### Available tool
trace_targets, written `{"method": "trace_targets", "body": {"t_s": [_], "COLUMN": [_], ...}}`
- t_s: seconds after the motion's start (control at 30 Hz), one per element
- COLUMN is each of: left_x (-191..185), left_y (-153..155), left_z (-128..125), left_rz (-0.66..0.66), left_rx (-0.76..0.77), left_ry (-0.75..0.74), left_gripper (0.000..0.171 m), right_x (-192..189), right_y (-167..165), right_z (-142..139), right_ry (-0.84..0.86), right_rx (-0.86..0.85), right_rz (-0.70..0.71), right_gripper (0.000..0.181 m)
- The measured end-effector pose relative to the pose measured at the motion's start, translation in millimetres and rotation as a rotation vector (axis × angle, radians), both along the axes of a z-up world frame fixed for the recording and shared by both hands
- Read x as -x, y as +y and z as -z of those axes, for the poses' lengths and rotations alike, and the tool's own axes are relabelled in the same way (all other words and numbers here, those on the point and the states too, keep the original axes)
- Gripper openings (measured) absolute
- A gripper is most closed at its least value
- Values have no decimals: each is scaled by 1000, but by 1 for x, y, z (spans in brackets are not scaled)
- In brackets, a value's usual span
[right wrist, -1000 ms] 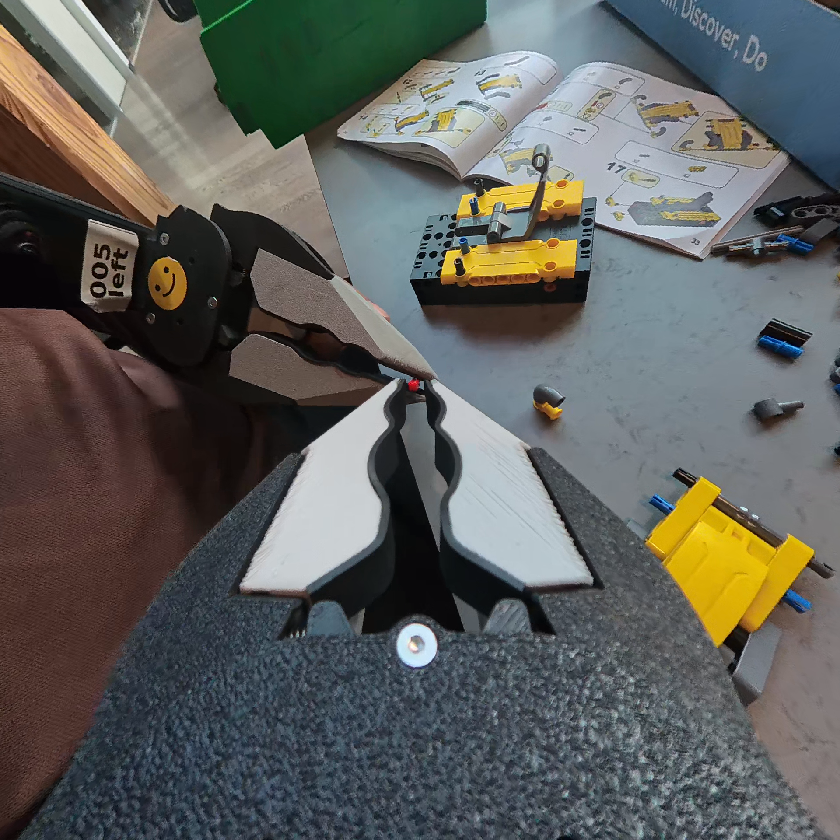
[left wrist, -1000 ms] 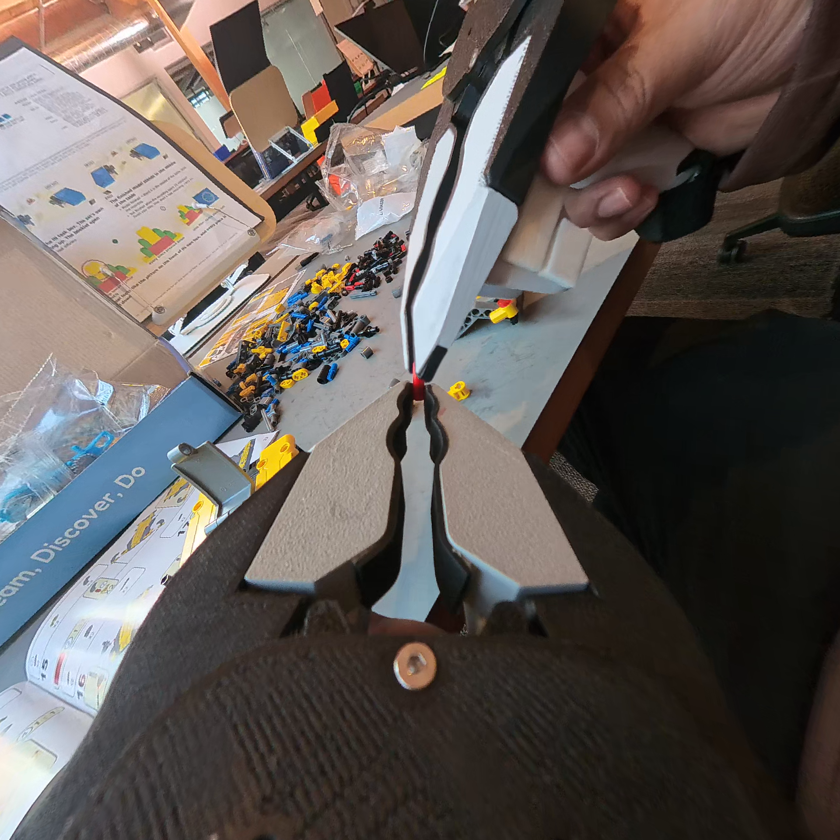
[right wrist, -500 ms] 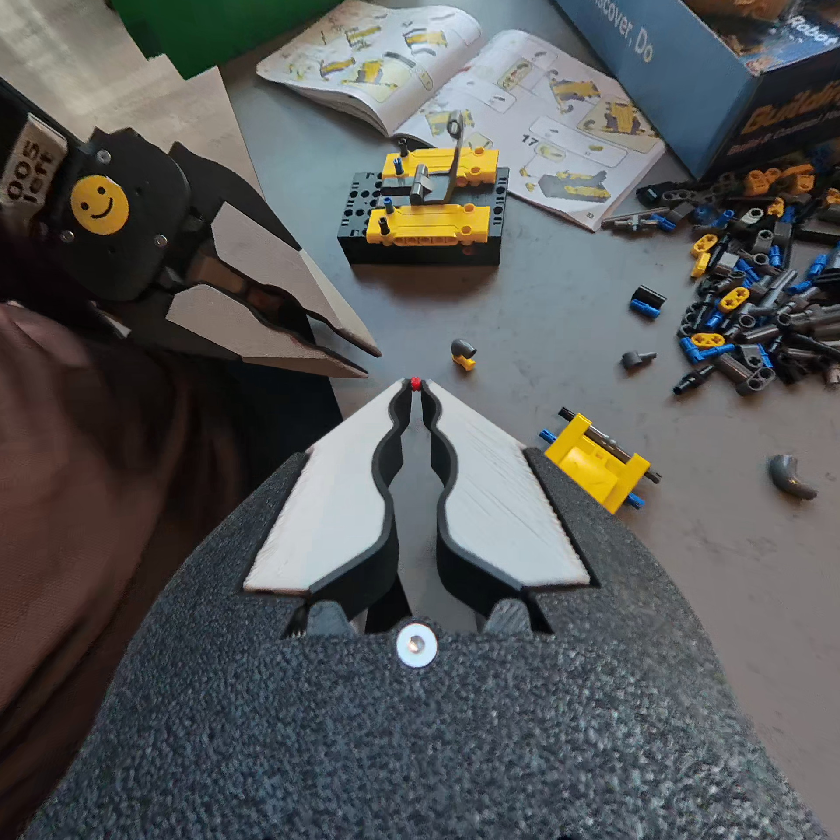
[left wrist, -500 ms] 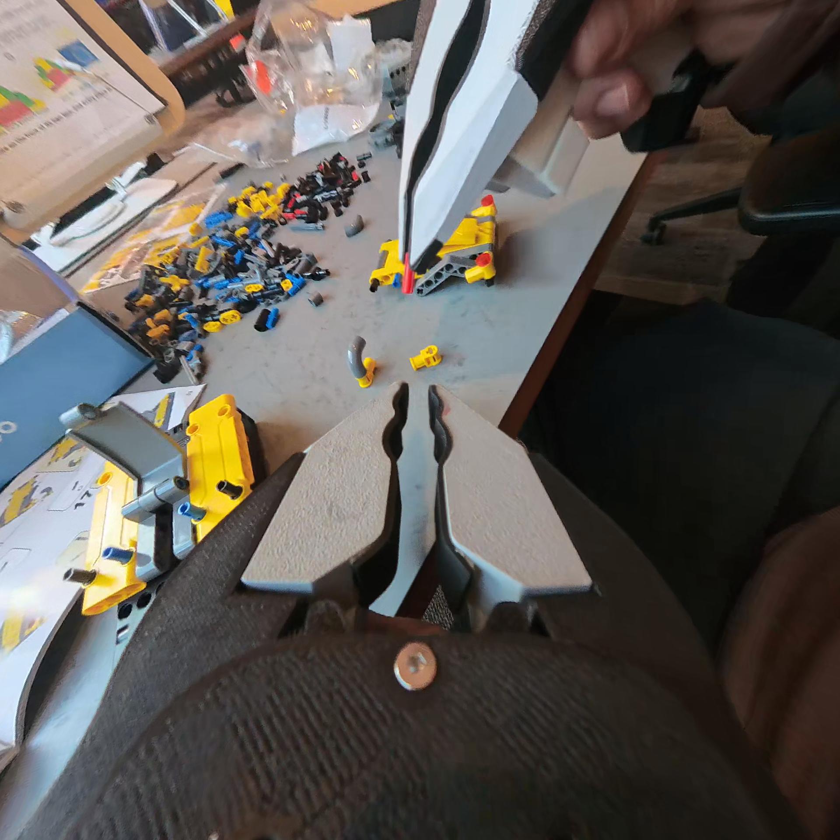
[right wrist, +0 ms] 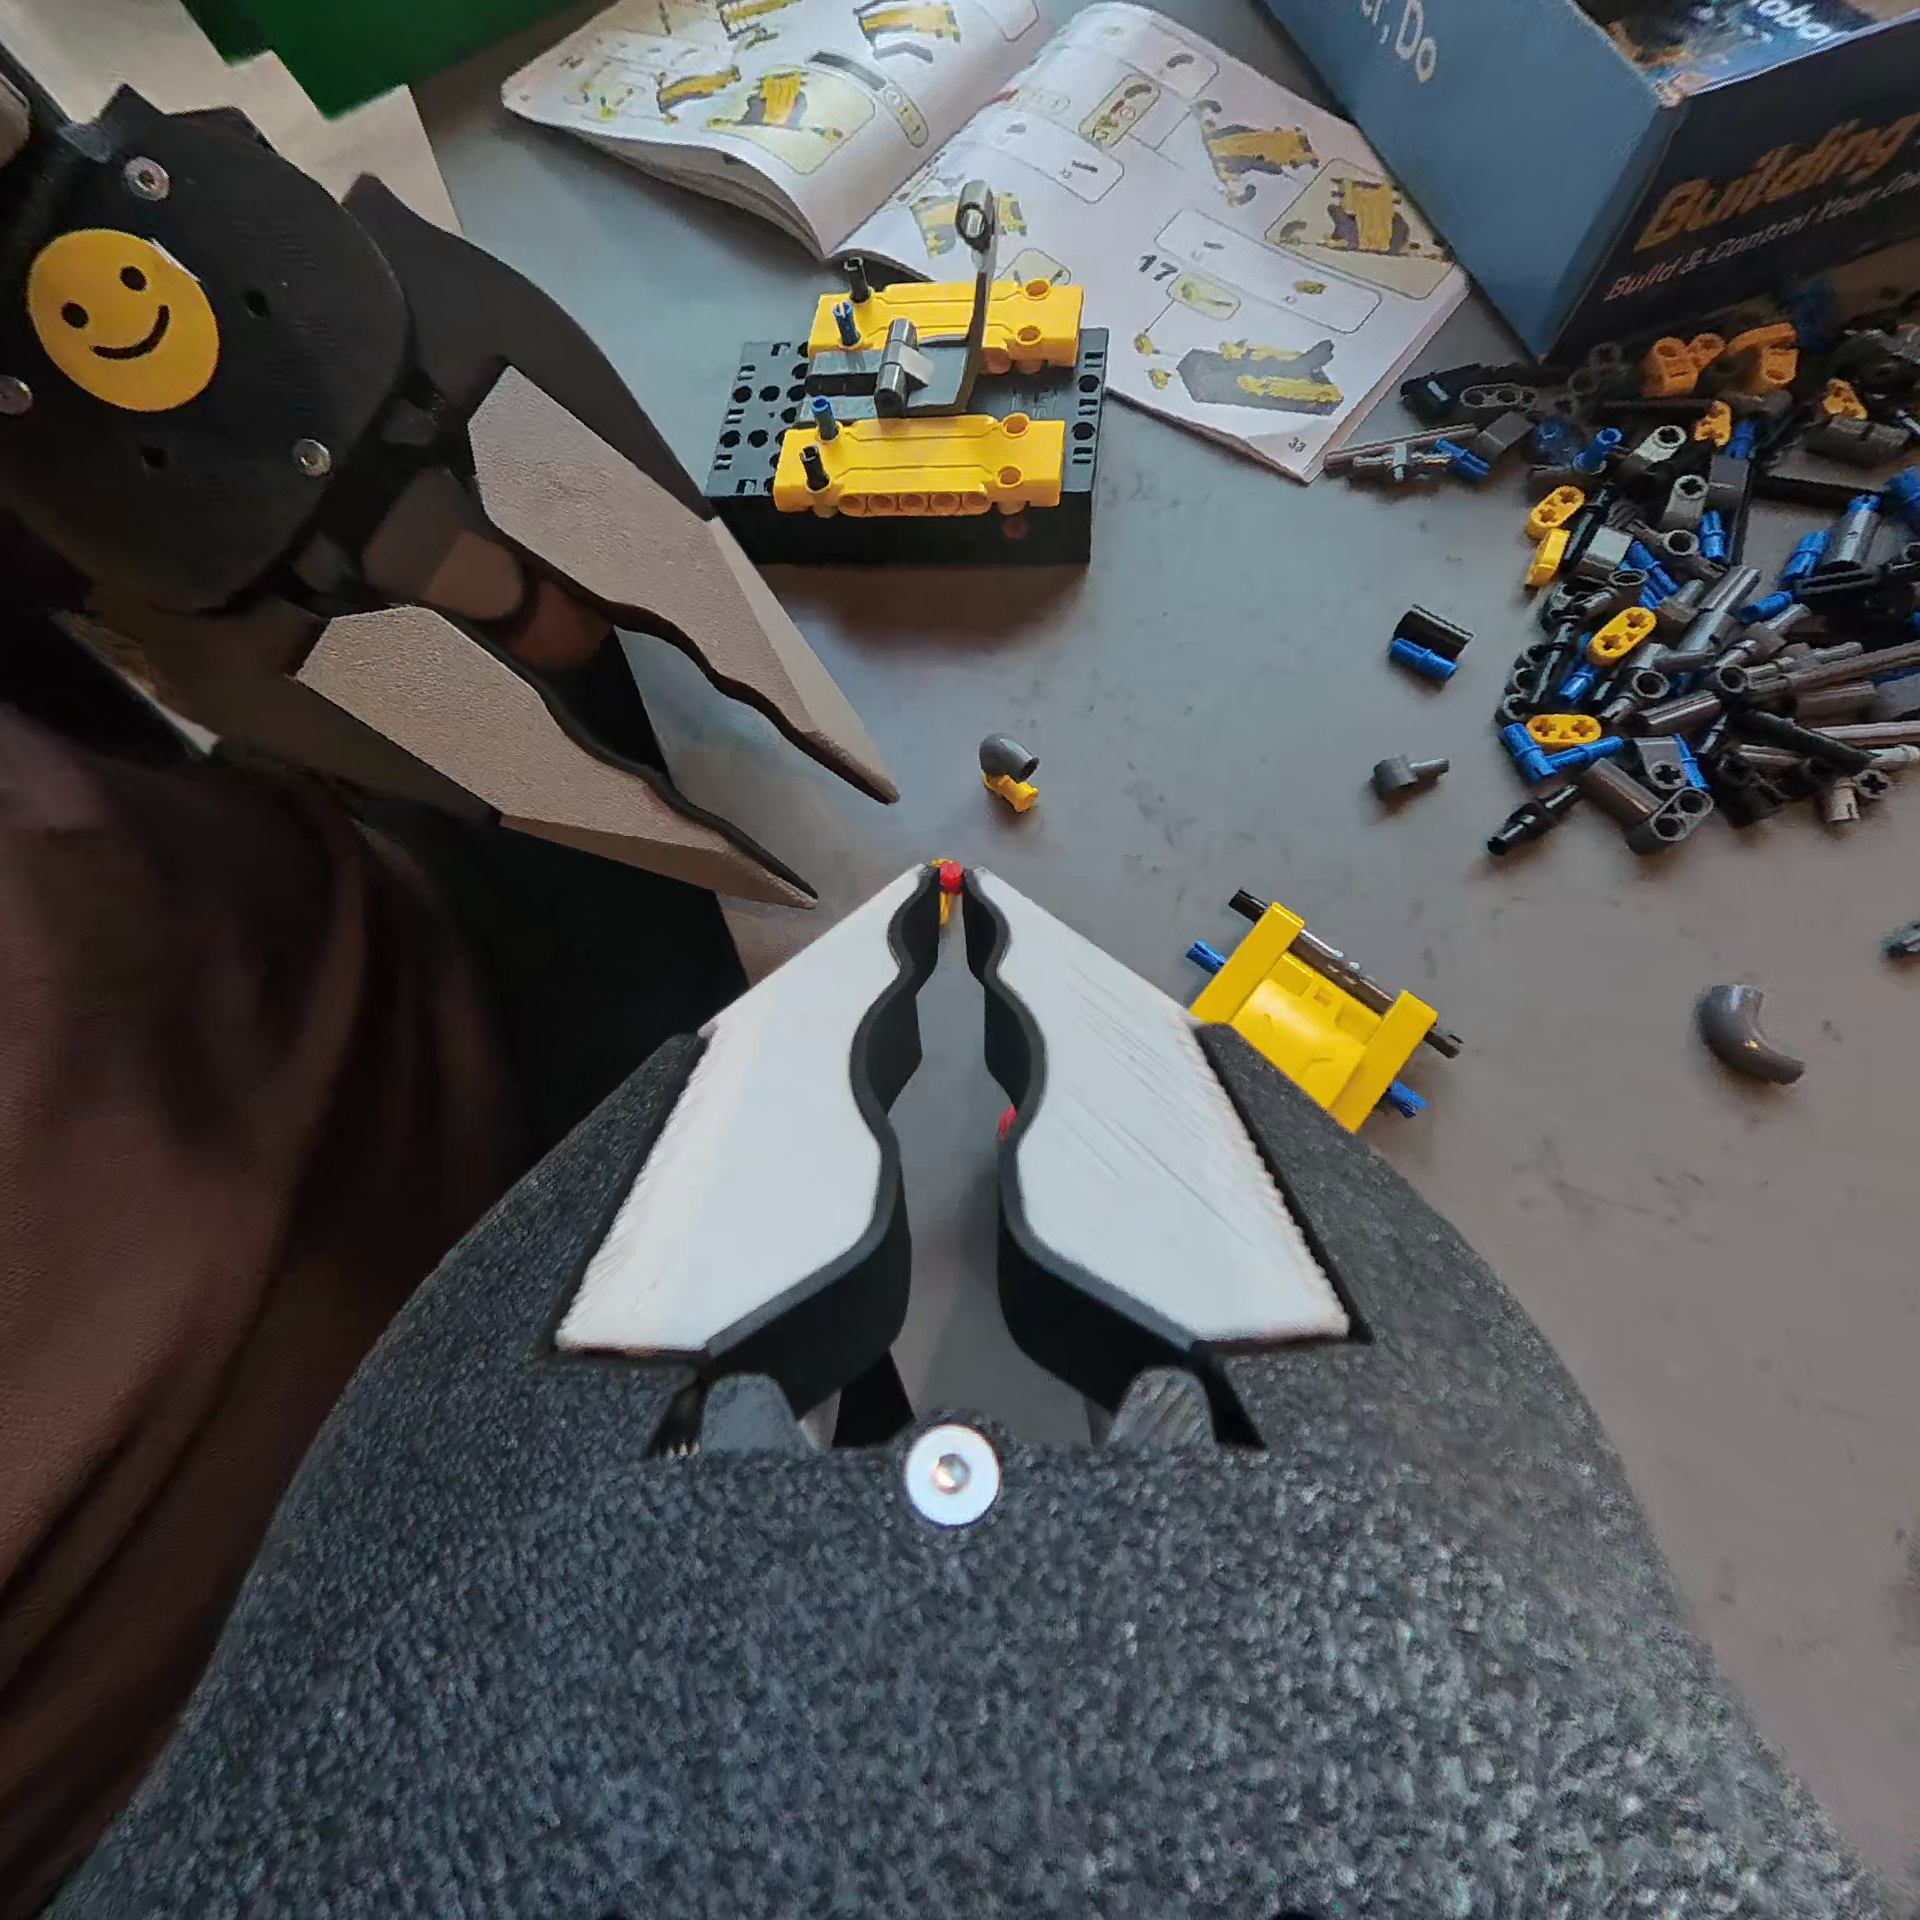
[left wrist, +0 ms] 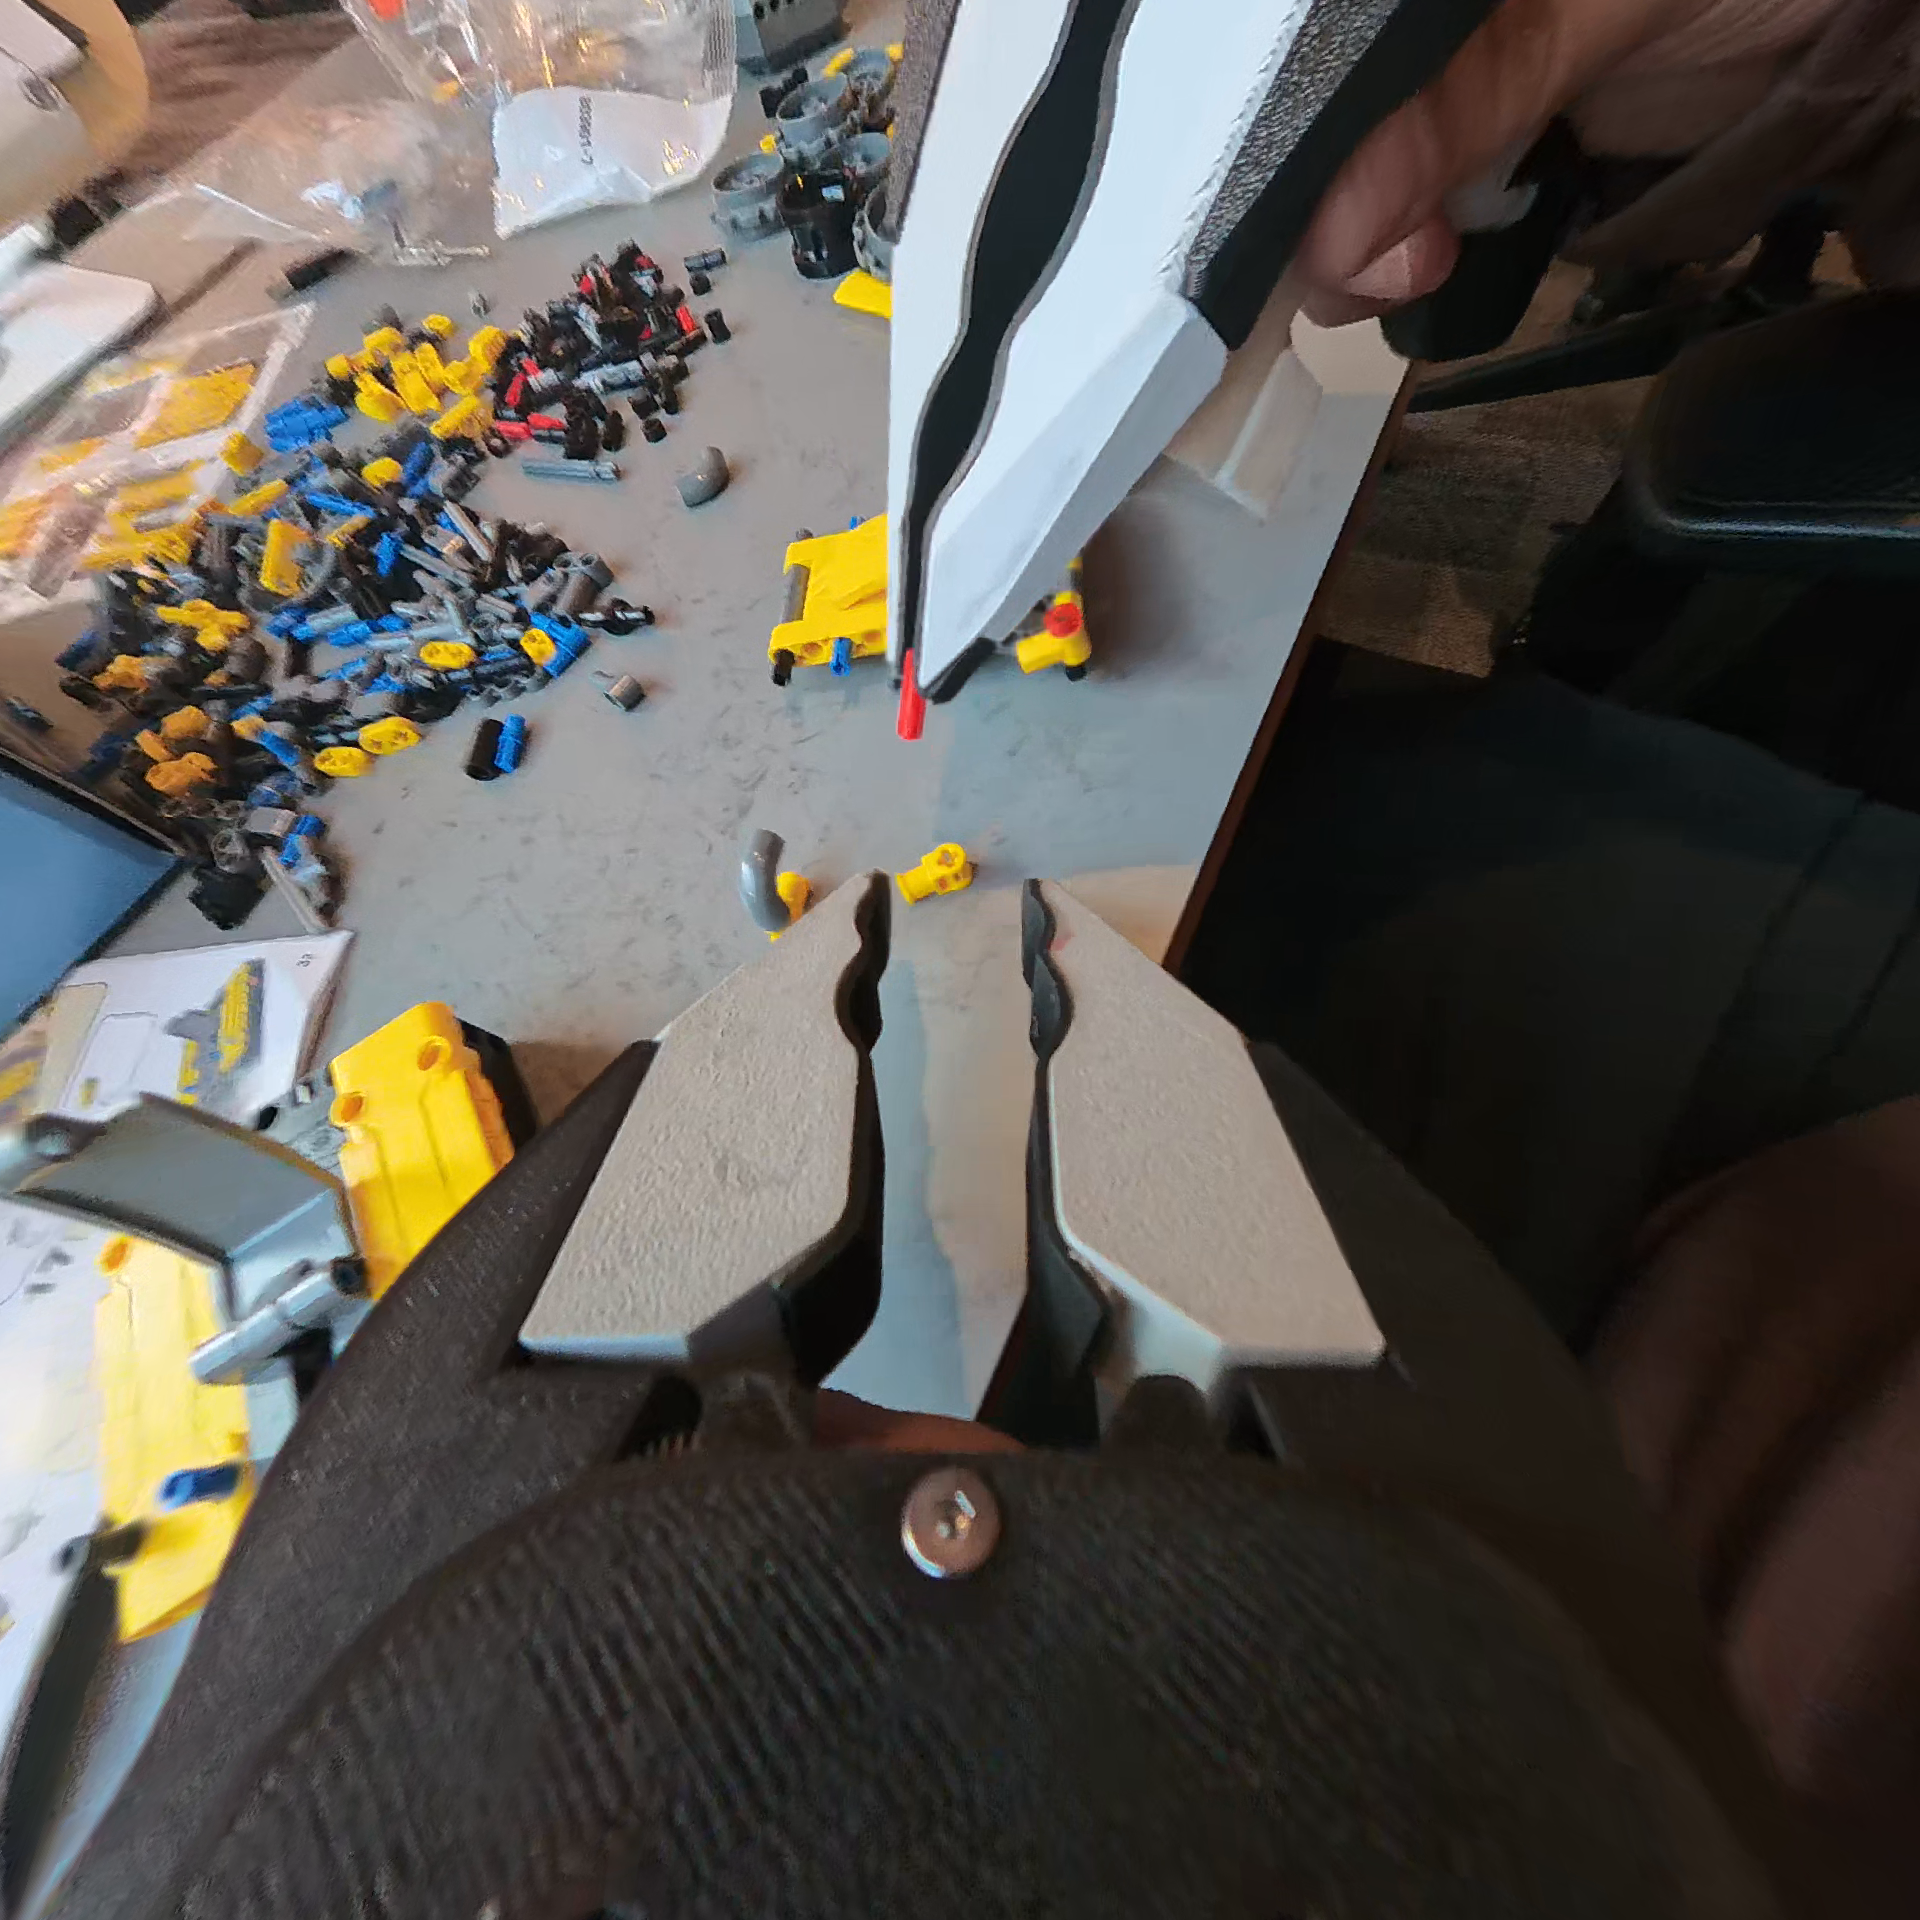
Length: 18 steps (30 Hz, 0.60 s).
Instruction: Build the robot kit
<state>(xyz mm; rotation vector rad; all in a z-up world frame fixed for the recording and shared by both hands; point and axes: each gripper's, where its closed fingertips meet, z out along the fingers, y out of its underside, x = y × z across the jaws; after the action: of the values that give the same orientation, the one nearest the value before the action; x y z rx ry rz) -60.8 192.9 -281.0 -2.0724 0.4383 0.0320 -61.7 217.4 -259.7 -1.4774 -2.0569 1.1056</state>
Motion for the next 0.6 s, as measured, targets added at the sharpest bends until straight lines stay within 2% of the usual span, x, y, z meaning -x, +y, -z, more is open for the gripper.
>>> {"method": "trace_targets", "body": {"t_s": [0.17, 0.4, 0.6], "left_x": [7, 2, 2], "left_y": [-1, -4, -5], "left_z": [-11, -8, -13], "left_rz": [28, 66, 85], "left_rx": [-83, -96, -70], "left_ry": [57, 74, -67], "left_gripper": [22, 23, 27], "right_x": [8, 15, 25], "right_y": [11, 18, 28], "right_z": [-19, -31, -41], "right_ry": [110, 197, 261], "right_rx": [34, 62, 106], "right_rz": [55, 52, 48], "right_gripper": [4, 4, 4]}}
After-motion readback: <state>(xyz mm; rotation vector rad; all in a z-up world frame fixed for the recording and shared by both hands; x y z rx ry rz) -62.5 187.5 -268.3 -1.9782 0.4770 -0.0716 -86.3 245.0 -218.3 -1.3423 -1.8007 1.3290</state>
